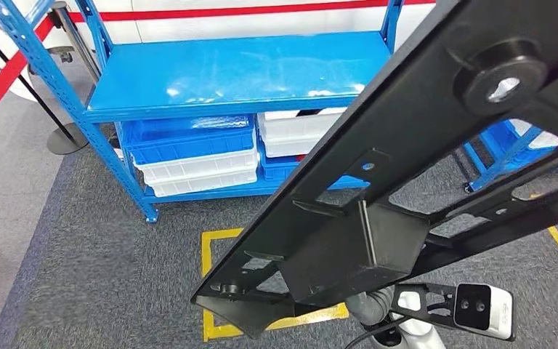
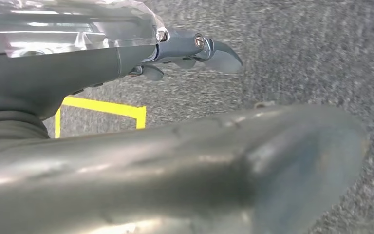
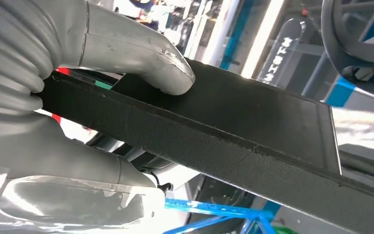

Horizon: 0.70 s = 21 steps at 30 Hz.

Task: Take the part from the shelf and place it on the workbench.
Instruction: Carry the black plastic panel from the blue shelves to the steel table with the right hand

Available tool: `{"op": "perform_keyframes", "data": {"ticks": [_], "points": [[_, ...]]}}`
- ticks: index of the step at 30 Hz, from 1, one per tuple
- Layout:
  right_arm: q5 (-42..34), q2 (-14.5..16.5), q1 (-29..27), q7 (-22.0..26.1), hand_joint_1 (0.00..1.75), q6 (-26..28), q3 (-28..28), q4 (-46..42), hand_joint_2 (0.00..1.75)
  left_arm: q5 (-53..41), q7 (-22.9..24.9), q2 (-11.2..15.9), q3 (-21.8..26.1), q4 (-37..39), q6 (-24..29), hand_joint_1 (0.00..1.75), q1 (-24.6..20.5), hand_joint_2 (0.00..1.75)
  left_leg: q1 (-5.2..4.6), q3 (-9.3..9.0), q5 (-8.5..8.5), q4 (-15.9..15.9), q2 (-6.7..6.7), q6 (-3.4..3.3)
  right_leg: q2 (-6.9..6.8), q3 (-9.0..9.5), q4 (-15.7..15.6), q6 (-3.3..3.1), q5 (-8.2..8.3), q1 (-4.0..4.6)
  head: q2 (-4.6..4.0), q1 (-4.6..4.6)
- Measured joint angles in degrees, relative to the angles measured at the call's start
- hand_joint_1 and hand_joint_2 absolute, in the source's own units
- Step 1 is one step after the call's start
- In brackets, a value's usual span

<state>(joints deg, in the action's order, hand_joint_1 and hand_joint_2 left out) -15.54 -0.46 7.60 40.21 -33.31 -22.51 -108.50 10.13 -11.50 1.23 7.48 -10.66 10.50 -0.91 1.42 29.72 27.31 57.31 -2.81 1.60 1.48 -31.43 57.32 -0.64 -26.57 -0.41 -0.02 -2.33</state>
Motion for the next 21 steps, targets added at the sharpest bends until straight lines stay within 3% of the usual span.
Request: {"op": "perform_keyframes", "data": {"ticks": [2, 4, 5, 8, 9, 10, 11, 13, 15, 16, 18, 20, 21], "points": [[0.3, 0.0, 0.1, 0.0, 1.69, 0.4, -0.2, -0.3, 1.75, 0.0, 0.0, 0.0, 0.0, 0.0, -0.2, 0.00, -0.1, 0.00, -0.07, 0.12, -0.08, -0.2, 0.42, -0.60, 0.84, -0.36, 0.1, 0.77, 0.40, 0.02, 0.00, 0.01], [0.3, 0.0, 0.2, 0.0, 1.69, 0.7, -0.4, -0.5, 1.75, -0.1, 0.0, -0.2, 0.0, 0.0, -0.4, 0.00, -0.2, 0.00, 0.06, 0.22, -0.41, -0.6, 1.52, -1.43, 0.71, -1.14, 1.2, 1.39, -0.33, -0.05, 0.00, 0.02], [0.4, 0.0, 0.2, 0.0, 1.69, 0.8, -0.4, -0.6, 1.75, -0.2, -0.1, -0.3, 0.0, 0.0, -0.5, 0.00, -0.2, 0.00, 0.12, 0.31, -0.62, -0.8, 2.12, -1.87, 0.27, -2.23, 3.4, 1.64, -1.70, -0.08, 0.00, 0.03], [0.6, 0.0, 0.2, 0.0, 1.69, 1.0, -0.5, -0.5, 1.75, -0.4, -0.2, -0.5, 0.0, 0.0, -0.5, 0.00, -0.2, 0.00, -0.16, 0.82, -0.87, -0.8, 3.79, -2.49, -0.83, -7.46, 14.2, 2.15, -6.89, -0.32, 0.00, 0.04], [0.7, 0.0, 0.1, 0.0, 1.69, 1.1, -0.5, -0.5, 1.75, -0.4, -0.2, -0.5, 0.1, 0.0, -0.5, 0.00, -0.2, 0.00, -0.24, 0.95, -0.89, -0.7, 4.34, -2.52, -0.93, -8.37, 16.2, 2.23, -7.19, -0.35, 0.00, 0.04], [0.9, 0.0, 0.1, 0.0, 1.69, 1.3, -0.5, -0.4, 1.75, -0.4, -0.2, -0.6, 0.1, 0.0, -0.5, 0.00, -0.2, 0.00, -0.29, 1.02, -0.89, -0.6, 4.86, -2.51, -1.09, -8.27, 16.2, 2.24, -6.48, -0.36, 0.00, 0.04], [1.1, 0.0, 0.2, 0.0, 1.69, 1.5, -0.5, -0.4, 1.75, -0.4, -0.2, -0.7, 0.1, 0.0, -0.5, 0.00, -0.2, 0.00, -0.32, 1.02, -0.87, -0.5, 5.38, -2.48, -1.41, -6.99, 13.8, 2.15, -4.82, -0.35, 0.00, 0.04], [1.4, -0.1, 0.5, 0.0, 1.69, 2.0, -0.5, -0.3, 1.75, -0.4, -0.2, -0.9, 0.1, 0.0, -0.5, 0.00, -0.3, 0.00, -0.50, 0.93, -0.73, -0.4, 6.26, -2.22, -3.30, -2.83, 5.9, 1.65, -1.34, -0.05, 0.00, 0.04], [1.5, -0.1, 0.8, 0.0, 1.69, 2.2, -0.6, -0.3, 1.75, -0.4, -0.2, -1.0, 0.1, 0.0, -0.5, 0.00, -0.3, 0.00, -0.78, 0.95, -0.61, -0.2, 7.02, -1.66, -4.82, -0.58, 1.1, 0.92, -0.04, 0.45, 0.00, 0.03], [1.5, -0.1, 0.9, 0.0, 1.69, 2.3, -0.6, -0.3, 1.75, -0.4, -0.2, -1.0, 0.1, 0.0, -0.5, 0.00, -0.4, 0.00, -0.90, 0.96, -0.60, -0.2, 7.47, -1.34, -4.88, -0.56, 0.6, 0.59, -0.15, 0.68, 0.00, 0.03], [2.0, -0.1, 0.9, 0.0, 1.69, 2.8, -0.7, -0.4, 1.75, -0.4, -0.2, -1.0, 0.1, 0.0, -0.5, 0.00, -0.5, 0.00, -0.84, 0.95, -0.41, 0.0, 8.09, -0.72, -3.71, -0.85, 0.4, -0.10, 0.22, 0.56, 0.00, 0.04], [3.1, -0.1, 0.9, 0.0, 1.69, 3.8, -0.7, -0.4, 1.75, -0.4, -0.2, -1.1, 0.1, 0.0, -0.3, 0.00, -0.4, 0.00, -0.65, 1.99, 1.63, 2.6, 6.50, -0.21, -2.71, -0.95, 0.0, -0.87, 0.66, 0.27, 0.00, 0.03], [4.0, -0.1, 0.9, 0.0, 1.69, 4.6, -0.7, -0.5, 1.75, -0.5, -0.3, -1.1, 0.1, 0.0, -0.3, 0.00, -0.3, 0.00, -0.54, 3.31, 3.50, 5.6, 5.20, -0.05, -2.24, -1.02, 0.0, -1.15, 0.82, 0.19, 0.00, 0.03]]}}
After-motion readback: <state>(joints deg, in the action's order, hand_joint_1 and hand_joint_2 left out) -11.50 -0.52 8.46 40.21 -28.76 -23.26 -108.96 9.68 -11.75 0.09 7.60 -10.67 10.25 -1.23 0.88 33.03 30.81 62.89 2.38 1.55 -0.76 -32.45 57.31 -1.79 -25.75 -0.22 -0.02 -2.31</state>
